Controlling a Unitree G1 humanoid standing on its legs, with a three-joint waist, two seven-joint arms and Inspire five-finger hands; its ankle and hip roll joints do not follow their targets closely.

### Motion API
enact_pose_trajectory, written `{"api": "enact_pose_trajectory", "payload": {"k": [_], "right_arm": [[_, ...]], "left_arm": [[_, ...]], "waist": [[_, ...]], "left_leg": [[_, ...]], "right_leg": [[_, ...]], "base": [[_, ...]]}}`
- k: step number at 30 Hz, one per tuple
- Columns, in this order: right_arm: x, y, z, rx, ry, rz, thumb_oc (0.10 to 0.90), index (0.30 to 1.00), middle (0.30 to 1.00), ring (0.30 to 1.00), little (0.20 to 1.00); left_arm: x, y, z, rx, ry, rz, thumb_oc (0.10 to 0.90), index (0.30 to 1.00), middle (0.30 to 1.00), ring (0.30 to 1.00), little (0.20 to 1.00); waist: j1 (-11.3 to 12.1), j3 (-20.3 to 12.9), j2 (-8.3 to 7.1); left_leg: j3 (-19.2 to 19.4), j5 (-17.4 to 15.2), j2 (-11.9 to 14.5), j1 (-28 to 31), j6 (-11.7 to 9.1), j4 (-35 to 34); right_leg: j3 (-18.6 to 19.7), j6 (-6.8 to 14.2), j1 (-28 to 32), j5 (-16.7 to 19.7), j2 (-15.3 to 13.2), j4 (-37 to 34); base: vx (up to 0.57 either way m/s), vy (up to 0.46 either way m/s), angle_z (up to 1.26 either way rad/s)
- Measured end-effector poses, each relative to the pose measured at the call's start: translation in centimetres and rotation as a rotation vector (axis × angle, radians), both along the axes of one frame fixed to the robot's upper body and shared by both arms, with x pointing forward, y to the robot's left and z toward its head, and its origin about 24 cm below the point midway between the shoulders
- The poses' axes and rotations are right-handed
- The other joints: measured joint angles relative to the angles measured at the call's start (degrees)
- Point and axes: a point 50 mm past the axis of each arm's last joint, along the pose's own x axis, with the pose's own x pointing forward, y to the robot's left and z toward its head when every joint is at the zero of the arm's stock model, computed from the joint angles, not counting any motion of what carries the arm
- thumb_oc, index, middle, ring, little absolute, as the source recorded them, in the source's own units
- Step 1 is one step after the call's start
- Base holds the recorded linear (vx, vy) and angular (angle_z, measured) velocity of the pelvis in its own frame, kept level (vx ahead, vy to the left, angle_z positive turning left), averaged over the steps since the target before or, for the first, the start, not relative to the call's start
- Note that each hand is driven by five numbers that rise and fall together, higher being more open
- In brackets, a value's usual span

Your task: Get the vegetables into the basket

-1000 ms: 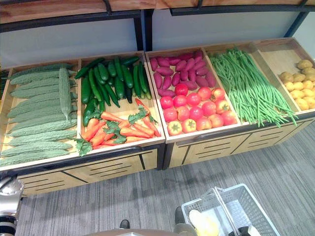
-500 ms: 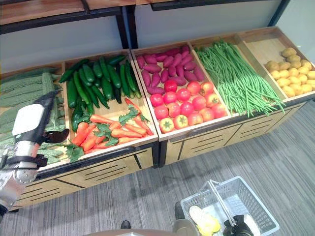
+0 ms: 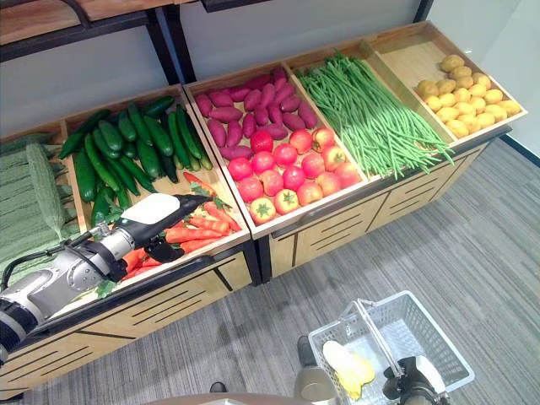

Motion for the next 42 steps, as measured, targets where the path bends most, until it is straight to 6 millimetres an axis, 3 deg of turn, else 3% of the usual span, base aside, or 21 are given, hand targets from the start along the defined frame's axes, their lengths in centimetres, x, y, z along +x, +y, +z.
{"api": "enact_pose_trajectory", "payload": {"k": [15, 25, 26, 27, 28, 42], "right_arm": [[0.1, -0.8, 0.4, -0.022, -0.001, 0.001, 0.4, 0.3, 0.3, 0.3, 0.3], [2.0, -0.6, 0.7, -0.015, -0.038, 0.018, 0.4, 0.3, 0.3, 0.3, 0.3], [2.3, -0.6, 0.8, -0.014, -0.047, 0.022, 0.4, 0.3, 0.3, 0.3, 0.3], [2.5, -0.6, 0.9, -0.014, -0.051, 0.023, 0.4, 0.3, 0.3, 0.3, 0.3], [2.5, -0.6, 0.9, -0.015, -0.052, 0.023, 0.4, 0.3, 0.3, 0.3, 0.3], [2.9, -0.6, 0.9, -0.023, -0.043, 0.042, 0.4, 0.3, 0.3, 0.3, 0.3]], "left_arm": [[0.5, 2.6, -0.6, 0.163, 0.002, 0.084, 0.9, 1.0, 1.0, 1.0, 1.0], [1.1, 3.0, -1.0, 0.188, 0.022, 0.114, 0.9, 1.0, 1.0, 1.0, 1.0], [1.3, 2.9, -1.1, 0.193, 0.023, 0.118, 0.641, 0.638, 0.638, 0.638, 0.638], [1.4, 2.9, -1.0, 0.194, 0.021, 0.12, 0.427, 0.338, 0.338, 0.338, 0.338], [1.5, 2.8, -1.0, 0.195, 0.019, 0.118, 0.4, 0.3, 0.3, 0.3, 0.3], [2.6, 2.4, -1.5, 0.29, -0.036, 0.113, 0.4, 0.3, 0.3, 0.3, 0.3]], "waist": [[0.5, 1.1, 0.66], [0.5, 2.5, 0.63], [0.3, 2.9, 0.6], [0.1, 3.2, 0.57], [0.1, 3.4, 0.6], [-0.1, 3.8, 0.56]], "left_leg": [[0.6, 0.0, 0.0, -0.4, 0.0, 0.0], [0.6, 0.0, 0.0, -1.4, 0.0, 0.0], [0.6, 0.0, -0.1, -1.4, 0.0, 0.0], [0.7, 0.0, -0.1, -1.4, 0.0, 0.0], [0.7, 0.0, -0.1, -1.4, 0.0, 0.0], [1.7, 0.0, 0.0, -0.5, 0.0, 0.0]], "right_leg": [[0.5, 0.2, -0.8, 0.1, 0.1, 0.0], [0.5, -0.2, -1.8, 0.5, 0.3, 0.0], [0.5, -0.2, -1.9, 0.5, 0.3, 0.0], [0.5, -0.2, -1.9, 0.5, 0.3, 0.0], [0.5, -0.2, -1.9, 0.5, 0.3, 0.0], [1.4, -0.2, -1.5, 0.7, 0.8, 0.0]], "base": [[0.0, 0.002, -0.02], [0.0, 0.0, 0.0], [0.0, 0.0, 0.0], [0.0, 0.0, 0.0], [0.0, 0.0, 0.0], [0.01, 0.002, -0.03]]}}
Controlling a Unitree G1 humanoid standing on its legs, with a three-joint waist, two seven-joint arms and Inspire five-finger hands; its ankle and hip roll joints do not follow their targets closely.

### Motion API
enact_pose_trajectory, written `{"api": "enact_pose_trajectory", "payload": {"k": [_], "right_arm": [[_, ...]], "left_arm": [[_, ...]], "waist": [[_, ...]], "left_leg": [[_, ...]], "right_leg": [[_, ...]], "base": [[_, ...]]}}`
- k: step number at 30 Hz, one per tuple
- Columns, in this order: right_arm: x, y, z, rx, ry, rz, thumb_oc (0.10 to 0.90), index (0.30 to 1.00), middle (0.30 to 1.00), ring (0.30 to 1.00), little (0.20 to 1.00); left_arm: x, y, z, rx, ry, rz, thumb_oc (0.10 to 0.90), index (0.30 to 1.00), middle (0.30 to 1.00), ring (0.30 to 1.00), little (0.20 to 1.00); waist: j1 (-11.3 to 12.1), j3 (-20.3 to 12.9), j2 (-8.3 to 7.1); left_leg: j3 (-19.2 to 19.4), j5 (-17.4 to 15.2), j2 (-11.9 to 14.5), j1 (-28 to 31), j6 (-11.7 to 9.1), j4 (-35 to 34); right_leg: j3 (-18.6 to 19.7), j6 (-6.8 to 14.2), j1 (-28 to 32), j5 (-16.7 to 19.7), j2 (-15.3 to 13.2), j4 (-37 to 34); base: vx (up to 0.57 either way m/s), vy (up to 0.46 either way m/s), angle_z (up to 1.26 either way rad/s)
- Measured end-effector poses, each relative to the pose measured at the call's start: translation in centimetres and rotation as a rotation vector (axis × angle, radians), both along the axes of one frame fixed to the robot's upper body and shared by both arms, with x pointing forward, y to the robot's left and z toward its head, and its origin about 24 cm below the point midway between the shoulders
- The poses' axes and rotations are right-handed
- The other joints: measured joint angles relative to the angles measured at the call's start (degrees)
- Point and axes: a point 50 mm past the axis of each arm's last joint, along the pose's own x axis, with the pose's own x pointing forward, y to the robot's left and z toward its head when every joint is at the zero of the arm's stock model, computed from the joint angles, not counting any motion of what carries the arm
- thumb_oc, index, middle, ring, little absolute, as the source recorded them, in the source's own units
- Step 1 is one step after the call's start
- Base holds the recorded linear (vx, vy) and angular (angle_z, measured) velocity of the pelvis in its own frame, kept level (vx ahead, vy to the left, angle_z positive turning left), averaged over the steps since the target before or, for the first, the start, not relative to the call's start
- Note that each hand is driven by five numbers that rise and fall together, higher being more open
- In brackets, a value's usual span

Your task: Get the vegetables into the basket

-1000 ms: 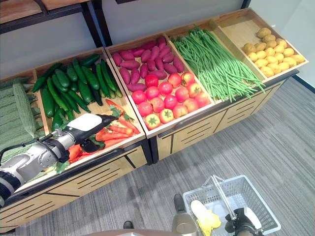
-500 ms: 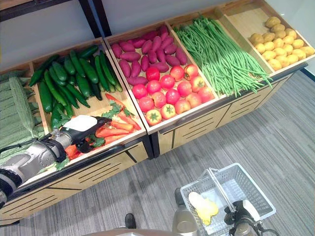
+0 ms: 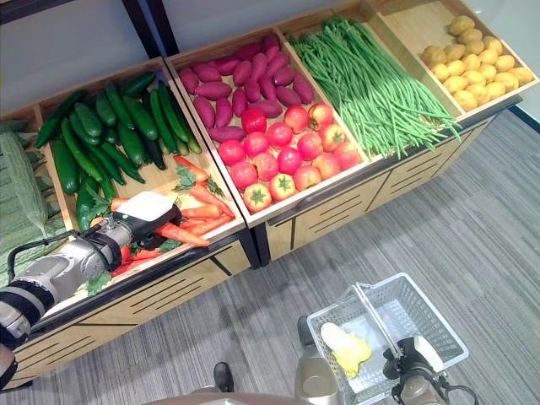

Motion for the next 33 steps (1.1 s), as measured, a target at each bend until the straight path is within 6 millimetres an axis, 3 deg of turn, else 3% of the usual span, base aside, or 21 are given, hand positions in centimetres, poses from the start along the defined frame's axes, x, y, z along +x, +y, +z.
{"api": "enact_pose_trajectory", "payload": {"k": [6, 9, 14, 21, 26, 33], "right_arm": [[-0.4, 0.0, -0.1, -0.003, 0.008, -0.002, 0.4, 0.3, 0.3, 0.3, 0.3], [-0.8, 0.0, -0.2, -0.002, 0.018, -0.004, 0.4, 0.3, 0.3, 0.3, 0.3], [-0.9, 0.3, -0.3, 0.007, 0.014, 0.0, 0.4, 0.3, 0.3, 0.3, 0.3], [-1.4, 0.7, -0.7, 0.019, 0.027, -0.001, 0.4, 0.3, 0.3, 0.3, 0.3], [-1.5, 1.4, -1.0, 0.038, 0.029, -0.005, 0.4, 0.3, 0.3, 0.3, 0.3], [-2.1, 1.7, -1.2, 0.044, 0.044, -0.008, 0.4, 0.3, 0.3, 0.3, 0.3]], "left_arm": [[0.3, -0.3, 2.1, 0.009, -0.102, -0.041, 0.4, 0.3, 0.3, 0.3, 0.3], [0.3, -0.4, 4.8, -0.039, -0.238, -0.057, 0.4, 0.3, 0.3, 0.3, 0.3], [-0.5, 0.4, 6.4, -0.152, -0.349, -0.015, 0.4, 0.3, 0.3, 0.3, 0.3], [-2.6, 1.5, 4.5, -0.268, -0.345, 0.067, 0.4, 0.3, 0.3, 0.3, 0.3], [-3.9, 1.0, 2.6, -0.465, -0.369, 0.155, 0.4, 0.3, 0.3, 0.3, 0.3], [-3.9, 0.9, 2.3, -0.624, -0.415, 0.229, 0.4, 0.3, 0.3, 0.3, 0.3]], "waist": [[1.1, -0.1, -0.22], [1.7, -0.3, -0.41], [1.7, -0.6, -0.83], [1.9, -1.2, -1.62], [2.0, -2.0, -2.26], [2.4, -2.4, -2.64]], "left_leg": [[-0.3, 0.0, 0.3, 0.7, -0.1, 0.0], [-0.8, 0.0, 0.3, 0.8, -0.1, 0.0], [-1.1, 0.0, 0.3, 1.3, -0.1, 0.0], [-1.3, 0.0, 0.2, 1.9, -0.1, -0.2], [-1.4, 0.0, 0.0, 2.0, -0.1, -0.1], [-1.5, 0.0, -0.2, 2.0, -0.1, 0.0]], "right_leg": [[-0.3, 0.0, 1.0, 0.0, -0.3, 0.0], [-0.8, 0.0, 1.4, 0.0, -0.3, 0.0], [-1.1, 0.0, 2.0, 0.0, -0.3, 0.0], [-1.3, 0.0, 2.7, -0.1, -0.6, 0.0], [-1.3, 0.1, 2.9, -0.1, -0.9, 0.0], [-1.4, 0.1, 3.0, -0.1, -1.1, 0.0]], "base": [[0.0, 0.0, 0.01], [0.02, 0.004, 0.07], [0.01, 0.003, 0.04], [0.0, 0.002, 0.0], [0.0, 0.0, 0.0], [0.0, 0.0, 0.0]]}}
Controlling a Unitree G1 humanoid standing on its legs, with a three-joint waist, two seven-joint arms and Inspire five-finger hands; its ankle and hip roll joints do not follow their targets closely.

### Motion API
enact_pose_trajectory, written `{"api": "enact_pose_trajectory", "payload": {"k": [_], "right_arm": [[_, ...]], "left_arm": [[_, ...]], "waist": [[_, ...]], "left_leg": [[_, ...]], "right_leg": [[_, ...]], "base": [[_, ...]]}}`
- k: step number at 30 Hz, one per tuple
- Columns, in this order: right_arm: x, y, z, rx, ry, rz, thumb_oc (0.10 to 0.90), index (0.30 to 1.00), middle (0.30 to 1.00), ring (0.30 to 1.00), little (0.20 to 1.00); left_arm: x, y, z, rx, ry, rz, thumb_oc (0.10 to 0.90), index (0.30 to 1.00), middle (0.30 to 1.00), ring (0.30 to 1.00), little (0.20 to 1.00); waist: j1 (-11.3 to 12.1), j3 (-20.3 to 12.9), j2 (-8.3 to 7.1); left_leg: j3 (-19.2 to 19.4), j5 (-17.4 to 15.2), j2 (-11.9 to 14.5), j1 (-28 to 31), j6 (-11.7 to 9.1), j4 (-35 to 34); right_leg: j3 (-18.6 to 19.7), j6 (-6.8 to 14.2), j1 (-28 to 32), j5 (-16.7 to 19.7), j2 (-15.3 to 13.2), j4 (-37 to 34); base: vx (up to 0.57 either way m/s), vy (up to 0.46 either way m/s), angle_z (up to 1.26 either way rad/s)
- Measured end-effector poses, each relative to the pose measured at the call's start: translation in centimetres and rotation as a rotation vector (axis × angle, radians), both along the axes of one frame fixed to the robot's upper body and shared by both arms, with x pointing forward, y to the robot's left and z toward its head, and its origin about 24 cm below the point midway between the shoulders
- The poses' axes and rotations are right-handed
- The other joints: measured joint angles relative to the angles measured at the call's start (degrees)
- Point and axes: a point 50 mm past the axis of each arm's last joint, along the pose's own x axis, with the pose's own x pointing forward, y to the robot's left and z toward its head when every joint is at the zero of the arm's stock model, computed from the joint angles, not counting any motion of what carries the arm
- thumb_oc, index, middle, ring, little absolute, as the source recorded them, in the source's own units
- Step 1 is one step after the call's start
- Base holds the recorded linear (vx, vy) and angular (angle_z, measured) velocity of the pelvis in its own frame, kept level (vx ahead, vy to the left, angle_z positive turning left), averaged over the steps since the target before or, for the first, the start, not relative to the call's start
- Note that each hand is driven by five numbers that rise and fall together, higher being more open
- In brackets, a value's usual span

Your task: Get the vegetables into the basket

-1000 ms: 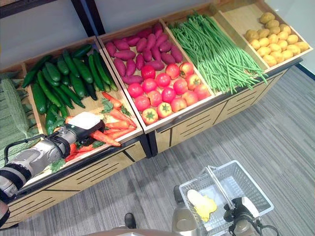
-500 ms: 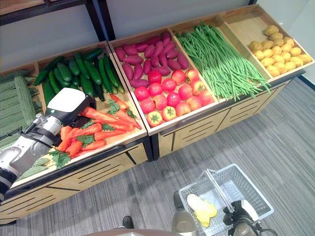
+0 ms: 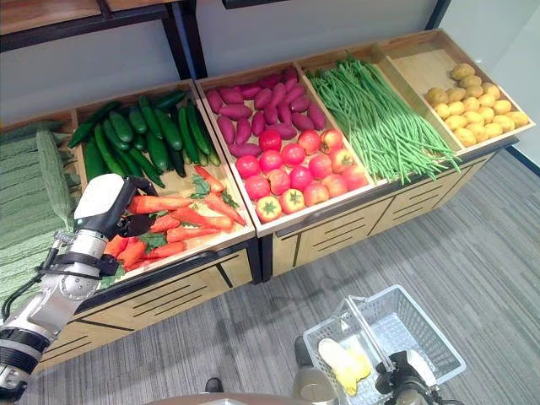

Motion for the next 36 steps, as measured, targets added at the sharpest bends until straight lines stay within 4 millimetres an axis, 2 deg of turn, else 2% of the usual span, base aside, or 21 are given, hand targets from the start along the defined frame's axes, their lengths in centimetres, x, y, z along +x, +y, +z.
{"api": "enact_pose_trajectory", "payload": {"k": [5, 16, 21, 24, 25, 26, 27, 28, 29, 30, 32, 34, 35, 36], "right_arm": [[-0.3, 0.0, -0.1, -0.001, 0.009, -0.003, 0.4, 0.3, 0.3, 0.3, 0.3], [-0.4, -0.1, -0.1, -0.005, 0.018, -0.006, 0.4, 0.3, 0.3, 0.3, 0.3], [0.1, 0.0, 0.1, -0.003, 0.002, 0.0, 0.4, 0.3, 0.3, 0.3, 0.3], [0.1, 0.1, 0.1, 0.004, -0.006, 0.003, 0.4, 0.3, 0.3, 0.3, 0.3], [0.7, 0.2, 0.3, 0.01, -0.034, 0.005, 0.4, 0.3, 0.3, 0.3, 0.3], [2.2, 0.9, 0.4, 0.027, -0.077, 0.018, 0.4, 0.3, 0.3, 0.3, 0.3], [4.0, 2.1, 0.5, 0.057, -0.126, 0.038, 0.4, 0.3, 0.3, 0.3, 0.3], [4.4, 2.7, 0.5, 0.073, -0.14, 0.04, 0.4, 0.3, 0.3, 0.3, 0.3], [4.0, 2.7, 0.3, 0.073, -0.128, 0.033, 0.4, 0.3, 0.3, 0.3, 0.3], [2.8, 2.4, -0.1, 0.067, -0.08, 0.014, 0.4, 0.3, 0.3, 0.3, 0.3], [1.7, 2.3, -0.4, 0.066, -0.054, 0.006, 0.4, 0.3, 0.3, 0.3, 0.3], [0.6, 2.0, -0.5, 0.056, -0.026, -0.004, 0.4, 0.3, 0.3, 0.3, 0.3], [0.6, 1.7, -0.4, 0.047, -0.025, -0.003, 0.4, 0.3, 0.3, 0.3, 0.3], [0.8, 1.1, -0.2, 0.031, -0.026, -0.002, 0.4, 0.3, 0.3, 0.3, 0.3]], "left_arm": [[0.1, -0.4, -0.2, -0.259, -0.069, 0.065, 0.4, 0.3, 0.3, 0.3, 0.3], [0.1, -1.2, 1.3, -0.317, -0.129, 0.022, 0.4, 0.3, 0.3, 0.3, 0.3], [0.2, -1.4, 1.6, -0.325, -0.119, -0.002, 0.4, 0.3, 0.3, 0.3, 0.3], [0.4, -1.5, 2.0, -0.32, -0.129, -0.016, 0.4, 0.3, 0.3, 0.3, 0.3], [0.7, -1.7, 2.6, -0.322, -0.145, -0.029, 0.4, 0.3, 0.3, 0.3, 0.3], [1.3, -2.0, 3.6, -0.29, -0.162, -0.06, 0.4, 0.3, 0.3, 0.3, 0.3], [1.4, -1.6, 4.4, -0.255, -0.175, -0.064, 0.4, 0.3, 0.3, 0.3, 0.3], [1.5, -1.7, 4.4, -0.252, -0.165, -0.073, 0.4, 0.3, 0.3, 0.3, 0.3], [1.7, -2.4, 4.1, -0.268, -0.155, -0.094, 0.4, 0.3, 0.3, 0.3, 0.3], [1.5, -3.3, 3.9, -0.267, -0.145, -0.137, 0.4, 0.3, 0.3, 0.3, 0.3], [1.5, -3.3, 4.0, -0.262, -0.15, -0.143, 0.4, 0.3, 0.3, 0.3, 0.3], [1.5, -2.7, 4.4, -0.236, -0.154, -0.13, 0.4, 0.3, 0.3, 0.3, 0.3], [1.5, -2.6, 4.5, -0.236, -0.155, -0.128, 0.4, 0.3, 0.3, 0.3, 0.3], [1.3, -2.6, 4.3, -0.24, -0.15, -0.124, 0.4, 0.3, 0.3, 0.3, 0.3]], "waist": [[0.0, -0.2, -0.06], [0.1, -0.4, -0.22], [0.0, -0.6, -0.83], [-0.8, -0.5, -2.8], [-0.9, -0.2, -3.88], [-0.9, 0.6, -5.87], [-0.6, 1.9, -7.52], [-1.5, 2.4, -6.85], [-2.0, 2.3, -6.5], [-0.5, 2.6, -4.89], [0.3, 2.8, -4.6], [1.0, 2.5, -5.16], [1.2, 2.9, -4.54], [1.7, 3.0, -2.86]], "left_leg": [[0.0, 0.0, -0.1, 0.1, 0.0, 0.0], [0.6, -0.2, -0.7, 0.6, 0.3, -0.3], [2.3, -0.7, -2.1, 1.4, 1.0, -0.3], [4.2, -1.4, -4.3, 1.0, 2.3, 0.1], [5.5, -1.6, -5.5, -0.1, 3.2, 0.1], [8.3, -1.6, -7.0, -1.0, 4.1, 0.2], [12.0, -2.4, -6.6, -2.2, 5.8, 1.6], [12.4, -2.2, -5.9, -2.1, 5.9, 1.3], [12.6, -1.6, -5.1, -2.3, 6.0, 1.3], [14.5, -1.2, -3.4, -2.1, 5.6, 1.2], [15.2, -1.1, -2.7, -2.0, 5.4, 1.8], [16.2, -0.8, -3.3, -1.8, 4.9, 1.9], [16.8, -0.7, -3.3, -1.4, 4.8, 1.8], [17.9, -0.5, -3.0, -1.2, 4.5, 1.4]], "right_leg": [[0.0, 0.0, 0.1, 0.0, -0.1, 0.0], [0.6, 0.1, 0.3, 0.1, -0.1, 0.0], [2.6, 1.0, 0.0, 0.5, -0.8, 0.0], [5.3, 2.4, -2.0, 1.7, -2.1, 0.5], [6.7, 3.5, -4.4, 2.6, -2.7, 1.5], [7.7, 4.6, -7.3, 6.1, -3.1, 1.3], [5.6, 4.0, -9.4, 11.0, -2.9, 0.0], [0.2, 3.5, -9.6, 9.3, -2.8, 1.1], [-4.4, 2.0, -9.5, 5.2, -2.5, 4.4], [-10.6, 1.7, -9.0, -0.8, -2.9, 12.4], [-12.8, 2.4, -6.8, -7.2, -4.6, 17.5], [-12.5, 2.1, -2.6, -7.9, -4.8, 11.6], [-12.6, 1.5, -1.9, -7.5, -4.6, 9.6], [-12.1, 0.7, -0.6, -5.8, -4.0, 6.4]], "base": [[0.0, 0.0, 0.0], [0.0, 0.032, -0.02], [-0.03, 0.113, -0.18], [-0.18, 0.142, -0.33], [-0.31, 0.079, -0.92], [-0.29, 0.069, -1.48], [-0.25, 0.064, -1.36], [-0.07, 0.031, -0.84], [-0.12, 0.04, -0.46], [-0.07, 0.026, -0.48], [-0.07, 0.005, -0.39], [-0.04, -0.073, -0.23], [0.0, -0.13, -0.43], [0.02, -0.071, -0.36]]}}
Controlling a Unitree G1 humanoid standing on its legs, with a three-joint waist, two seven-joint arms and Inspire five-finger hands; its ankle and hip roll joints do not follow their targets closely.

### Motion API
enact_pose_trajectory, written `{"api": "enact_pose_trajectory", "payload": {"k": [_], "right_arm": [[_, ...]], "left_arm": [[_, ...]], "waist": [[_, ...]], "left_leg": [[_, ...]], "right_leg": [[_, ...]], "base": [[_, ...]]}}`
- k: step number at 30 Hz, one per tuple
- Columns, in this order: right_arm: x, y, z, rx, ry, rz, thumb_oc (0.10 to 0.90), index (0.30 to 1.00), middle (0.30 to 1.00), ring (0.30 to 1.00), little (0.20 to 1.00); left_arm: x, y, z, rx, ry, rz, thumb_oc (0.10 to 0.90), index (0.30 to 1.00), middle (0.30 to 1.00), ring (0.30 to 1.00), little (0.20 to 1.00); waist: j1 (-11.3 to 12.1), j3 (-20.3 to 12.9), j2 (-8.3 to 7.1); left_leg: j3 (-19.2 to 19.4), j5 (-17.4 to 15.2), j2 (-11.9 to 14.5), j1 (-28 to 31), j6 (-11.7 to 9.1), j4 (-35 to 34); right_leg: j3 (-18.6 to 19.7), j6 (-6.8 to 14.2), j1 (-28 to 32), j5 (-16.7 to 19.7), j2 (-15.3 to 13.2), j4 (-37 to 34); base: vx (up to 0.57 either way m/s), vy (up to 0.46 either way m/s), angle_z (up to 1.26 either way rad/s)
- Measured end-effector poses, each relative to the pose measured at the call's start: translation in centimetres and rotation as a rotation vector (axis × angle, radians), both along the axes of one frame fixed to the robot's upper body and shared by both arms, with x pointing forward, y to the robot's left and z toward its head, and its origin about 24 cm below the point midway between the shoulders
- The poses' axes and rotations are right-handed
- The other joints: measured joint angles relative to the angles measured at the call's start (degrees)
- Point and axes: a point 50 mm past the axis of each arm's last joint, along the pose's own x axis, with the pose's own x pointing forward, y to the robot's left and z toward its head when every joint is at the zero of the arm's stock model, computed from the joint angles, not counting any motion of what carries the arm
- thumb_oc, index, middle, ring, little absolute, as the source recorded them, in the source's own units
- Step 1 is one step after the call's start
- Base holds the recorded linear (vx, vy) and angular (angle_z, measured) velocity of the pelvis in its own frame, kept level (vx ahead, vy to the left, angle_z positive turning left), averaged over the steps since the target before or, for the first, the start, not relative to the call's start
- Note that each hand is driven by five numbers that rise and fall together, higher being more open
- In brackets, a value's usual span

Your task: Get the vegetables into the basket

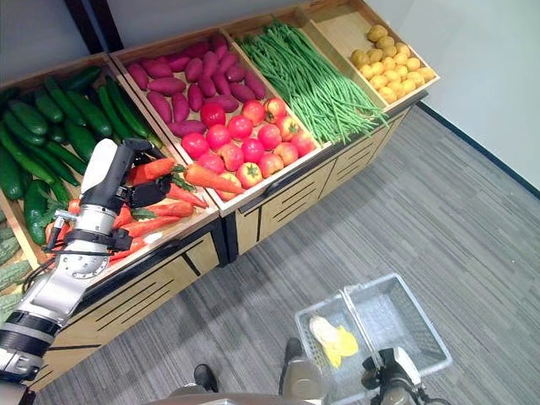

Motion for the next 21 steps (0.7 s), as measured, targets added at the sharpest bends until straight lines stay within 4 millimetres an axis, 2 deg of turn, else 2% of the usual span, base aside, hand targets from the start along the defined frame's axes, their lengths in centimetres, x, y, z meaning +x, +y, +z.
{"api": "enact_pose_trajectory", "payload": {"k": [2, 9, 15, 18, 20, 21], "right_arm": [[0.0, -0.3, 0.1, -0.01, 0.007, -0.003, 0.4, 0.3, 0.3, 0.3, 0.3], [-1.0, -1.1, 0.2, -0.03, 0.038, -0.009, 0.4, 0.3, 0.3, 0.3, 0.3], [-1.4, -1.5, 0.2, -0.043, 0.05, -0.008, 0.4, 0.3, 0.3, 0.3, 0.3], [-1.3, -1.8, 0.4, -0.052, 0.046, -0.005, 0.4, 0.3, 0.3, 0.3, 0.3], [-1.0, -2.1, 0.7, -0.061, 0.033, 0.0, 0.4, 0.3, 0.3, 0.3, 0.3], [-0.8, -2.2, 0.7, -0.063, 0.03, 0.001, 0.4, 0.3, 0.3, 0.3, 0.3]], "left_arm": [[-0.2, -0.1, -0.1, -0.013, -0.002, 0.0, 0.4, 0.3, 0.3, 0.3, 0.3], [-0.4, -1.1, 0.6, -0.022, -0.036, -0.047, 0.4, 0.3, 0.3, 0.3, 0.3], [-0.4, -1.6, 0.2, -0.056, -0.024, -0.062, 0.4, 0.3, 0.3, 0.3, 0.3], [-0.3, -2.5, -0.6, -0.103, -0.003, -0.086, 0.4, 0.3, 0.3, 0.3, 0.3], [-0.3, -2.8, -0.8, -0.104, 0.005, -0.095, 0.4, 0.3, 0.3, 0.3, 0.3], [-0.3, -3.0, -0.8, -0.111, 0.005, -0.099, 0.4, 0.3, 0.3, 0.3, 0.3]], "waist": [[-0.7, -0.3, 1.69], [-2.2, -0.3, 1.95], [-3.9, -0.9, 3.27], [-3.9, -1.0, 4.52], [-3.8, -1.2, 5.37], [-3.4, -1.1, 5.39]], "left_leg": [[0.3, 0.3, 0.4, 0.4, -0.5, -0.2], [1.8, 1.1, 2.7, 1.3, -1.7, -0.2], [1.8, 1.3, 4.4, 1.7, -1.9, 0.9], [0.8, 1.5, 5.2, 1.5, -1.8, 3.6], [-1.3, 1.9, 5.8, 1.6, -2.0, 4.7], [-4.4, 2.1, 6.2, 1.0, -2.3, 6.6]], "right_leg": [[0.5, -0.4, 1.0, 1.2, 1.3, -2.3], [1.8, -1.7, 1.9, 2.1, 3.6, -5.0], [2.8, -2.6, 2.4, 2.4, 5.3, -5.8], [2.9, -3.3, 3.3, 1.7, 5.7, -5.4], [3.0, -3.9, 3.9, 1.8, 6.3, -5.8], [3.9, -4.3, 3.9, 1.4, 6.2, -5.2]], "base": [[0.05, -0.157, -0.27], [0.03, -0.176, -0.16], [0.0, -0.189, -0.12], [-0.01, -0.181, -0.04], [-0.01, -0.091, -0.07], [-0.01, -0.003, -0.26]]}}
